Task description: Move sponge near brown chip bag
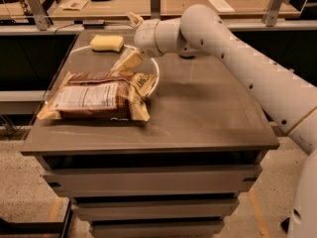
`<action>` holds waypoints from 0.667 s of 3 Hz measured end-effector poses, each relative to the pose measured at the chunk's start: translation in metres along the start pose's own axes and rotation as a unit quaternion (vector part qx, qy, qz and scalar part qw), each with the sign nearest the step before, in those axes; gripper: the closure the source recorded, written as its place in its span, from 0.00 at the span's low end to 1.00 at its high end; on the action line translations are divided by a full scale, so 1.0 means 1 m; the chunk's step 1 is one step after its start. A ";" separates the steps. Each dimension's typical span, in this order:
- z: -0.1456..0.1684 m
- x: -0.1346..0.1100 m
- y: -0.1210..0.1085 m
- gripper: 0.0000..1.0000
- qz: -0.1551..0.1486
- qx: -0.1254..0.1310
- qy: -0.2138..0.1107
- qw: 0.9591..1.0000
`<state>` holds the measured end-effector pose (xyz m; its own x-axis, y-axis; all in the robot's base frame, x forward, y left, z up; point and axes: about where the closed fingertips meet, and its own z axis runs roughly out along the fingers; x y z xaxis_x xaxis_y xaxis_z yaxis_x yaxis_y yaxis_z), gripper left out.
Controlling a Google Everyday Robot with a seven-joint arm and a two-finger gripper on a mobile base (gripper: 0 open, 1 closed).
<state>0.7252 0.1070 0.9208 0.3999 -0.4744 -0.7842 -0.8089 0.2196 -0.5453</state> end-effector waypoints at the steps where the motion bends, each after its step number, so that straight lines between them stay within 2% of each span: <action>1: 0.002 -0.002 -0.014 0.00 0.005 0.029 -0.003 1.000; 2: 0.002 -0.002 -0.014 0.00 0.005 0.029 -0.003 1.000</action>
Offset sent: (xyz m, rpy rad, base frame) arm 0.0116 -0.0006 0.0079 0.0350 -0.0157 -0.0477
